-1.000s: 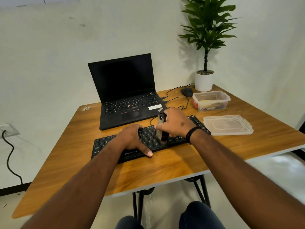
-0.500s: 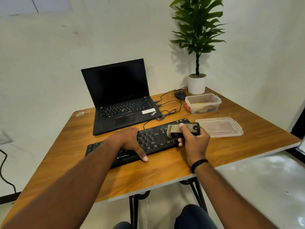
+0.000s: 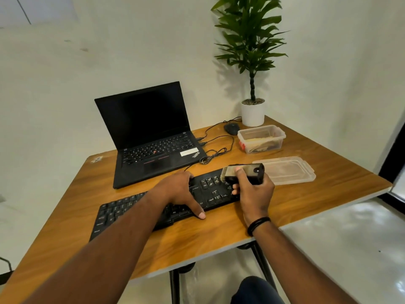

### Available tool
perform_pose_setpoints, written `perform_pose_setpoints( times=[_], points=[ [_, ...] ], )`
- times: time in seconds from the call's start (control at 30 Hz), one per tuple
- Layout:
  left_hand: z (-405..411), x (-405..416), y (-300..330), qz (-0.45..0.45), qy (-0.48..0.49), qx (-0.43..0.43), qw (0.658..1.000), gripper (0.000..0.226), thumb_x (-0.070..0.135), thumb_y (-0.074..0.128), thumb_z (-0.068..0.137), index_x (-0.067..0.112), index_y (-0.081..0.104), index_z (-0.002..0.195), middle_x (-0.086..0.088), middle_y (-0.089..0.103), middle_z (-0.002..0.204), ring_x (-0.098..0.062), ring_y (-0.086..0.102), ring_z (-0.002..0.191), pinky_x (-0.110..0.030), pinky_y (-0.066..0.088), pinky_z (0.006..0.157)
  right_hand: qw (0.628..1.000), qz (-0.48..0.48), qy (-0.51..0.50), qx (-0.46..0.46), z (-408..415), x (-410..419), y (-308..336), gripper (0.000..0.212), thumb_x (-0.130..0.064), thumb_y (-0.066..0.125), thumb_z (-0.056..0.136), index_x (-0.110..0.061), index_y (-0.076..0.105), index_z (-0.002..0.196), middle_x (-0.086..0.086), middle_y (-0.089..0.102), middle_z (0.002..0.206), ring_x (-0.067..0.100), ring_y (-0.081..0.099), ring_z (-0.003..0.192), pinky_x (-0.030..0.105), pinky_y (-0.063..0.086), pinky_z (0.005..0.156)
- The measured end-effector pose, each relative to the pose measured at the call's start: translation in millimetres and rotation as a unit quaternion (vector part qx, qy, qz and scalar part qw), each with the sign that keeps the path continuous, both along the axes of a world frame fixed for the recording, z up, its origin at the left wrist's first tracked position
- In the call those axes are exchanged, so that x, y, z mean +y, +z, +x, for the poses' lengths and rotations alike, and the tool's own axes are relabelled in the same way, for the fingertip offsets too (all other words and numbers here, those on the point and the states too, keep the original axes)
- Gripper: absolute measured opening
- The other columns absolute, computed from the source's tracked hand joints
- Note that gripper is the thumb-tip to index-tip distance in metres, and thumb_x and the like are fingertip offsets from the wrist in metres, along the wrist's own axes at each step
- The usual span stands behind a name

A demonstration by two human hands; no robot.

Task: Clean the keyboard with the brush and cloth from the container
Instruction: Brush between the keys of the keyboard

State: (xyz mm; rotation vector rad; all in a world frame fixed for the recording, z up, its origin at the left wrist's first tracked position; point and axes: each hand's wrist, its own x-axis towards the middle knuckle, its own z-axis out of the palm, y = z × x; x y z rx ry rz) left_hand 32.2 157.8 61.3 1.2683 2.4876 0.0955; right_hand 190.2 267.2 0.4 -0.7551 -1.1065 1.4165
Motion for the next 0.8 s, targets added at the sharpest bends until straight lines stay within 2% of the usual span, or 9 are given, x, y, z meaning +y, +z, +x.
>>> perform_pose_setpoints(
  times=[0.07, 0.17, 0.33, 0.47, 0.53, 0.63, 0.7, 0.77, 0.8],
  points=[
    [0, -1, -1, 0.002, 0.002, 0.005, 1.000, 0.133, 0.064, 0.095, 0.036, 0.022, 0.038, 0.148, 0.003, 0.046, 0.145, -0.021, 0.048, 0.128, -0.042, 0.046, 0.105, 0.997, 0.066, 0.015, -0.048, -1, -2, 4, 0.010, -0.014, 0.074, 0.086, -0.012, 0.068, 0.078, 0.006, 0.071, 0.069, 0.021, 0.067, 0.054, 0.033, 0.056, 0.048],
    [1, 2, 0, -0.004, 0.007, 0.015, 1.000, 0.121, 0.063, 0.096, 0.035, 0.023, 0.046, 0.138, 0.004, 0.050, 0.136, -0.020, 0.050, 0.120, -0.042, 0.048, 0.102, 0.972, 0.154, 0.093, -0.153, -8, 0, 16, 0.014, -0.019, 0.073, 0.087, -0.011, 0.067, 0.078, 0.003, 0.069, 0.063, 0.014, 0.066, 0.049, 0.025, 0.052, 0.045],
    [2, 4, -1, -0.011, 0.015, 0.011, 1.000, 0.115, 0.059, 0.097, 0.037, 0.020, 0.050, 0.135, 0.002, 0.052, 0.133, -0.021, 0.053, 0.117, -0.044, 0.051, 0.098, 0.889, 0.322, 0.152, -0.287, -35, 12, 45, 0.016, -0.029, 0.071, 0.085, -0.017, 0.066, 0.075, -0.003, 0.066, 0.066, 0.012, 0.065, 0.061, 0.025, 0.054, 0.055],
    [2, 3, 0, -0.009, 0.019, 0.009, 1.000, 0.128, 0.059, 0.097, 0.039, 0.017, 0.042, 0.147, 0.000, 0.048, 0.143, -0.023, 0.050, 0.127, -0.043, 0.049, 0.102, 0.791, 0.388, 0.232, -0.411, -62, 23, 57, 0.026, -0.026, 0.068, 0.083, -0.020, 0.054, 0.062, -0.006, 0.055, 0.058, 0.008, 0.053, 0.055, 0.023, 0.040, 0.052],
    [3, 2, 0, -0.014, 0.020, 0.008, 1.000, 0.132, 0.059, 0.096, 0.040, 0.017, 0.038, 0.151, -0.001, 0.045, 0.146, -0.025, 0.048, 0.130, -0.043, 0.048, 0.104, 0.790, 0.391, 0.212, -0.422, -72, 29, 60, 0.024, -0.029, 0.067, 0.083, -0.020, 0.055, 0.064, -0.005, 0.057, 0.061, 0.012, 0.054, 0.058, 0.024, 0.039, 0.053],
    [3, 3, -1, -0.017, 0.022, 0.001, 1.000, 0.133, 0.059, 0.096, 0.039, 0.017, 0.038, 0.151, -0.001, 0.046, 0.147, -0.026, 0.048, 0.131, -0.045, 0.048, 0.103, 0.798, 0.380, 0.234, -0.405, -75, 33, 68, 0.026, -0.030, 0.068, 0.080, -0.008, 0.062, 0.067, 0.005, 0.062, 0.061, 0.016, 0.055, 0.054, 0.036, 0.047, 0.051],
    [3, 3, 1, -0.015, 0.024, -0.002, 1.000, 0.131, 0.057, 0.097, 0.039, 0.017, 0.039, 0.150, -0.002, 0.048, 0.147, -0.026, 0.049, 0.131, -0.046, 0.049, 0.103, 0.764, 0.392, 0.267, -0.438, -76, 29, 69, 0.028, -0.029, 0.071, 0.080, -0.002, 0.066, 0.076, 0.009, 0.066, 0.067, 0.018, 0.058, 0.056, 0.036, 0.052, 0.055],
    [3, 4, 3, -0.022, 0.020, -0.001, 1.000, 0.130, 0.057, 0.097, 0.040, 0.017, 0.039, 0.150, -0.003, 0.048, 0.147, -0.026, 0.049, 0.131, -0.045, 0.049, 0.103, 0.746, 0.419, 0.236, -0.461, -79, 27, 64, 0.025, -0.031, 0.069, 0.082, -0.008, 0.065, 0.074, 0.006, 0.065, 0.069, 0.020, 0.060, 0.062, 0.034, 0.049, 0.054],
    [4, 4, 2, -0.025, 0.018, 0.000, 1.000, 0.131, 0.057, 0.097, 0.040, 0.017, 0.038, 0.150, -0.002, 0.047, 0.147, -0.026, 0.049, 0.131, -0.045, 0.049, 0.103, 0.756, 0.423, 0.211, -0.453, -80, 27, 62, 0.023, -0.031, 0.067, 0.084, -0.012, 0.062, 0.071, 0.002, 0.062, 0.067, 0.020, 0.059, 0.063, 0.031, 0.045, 0.053]
  ],
)
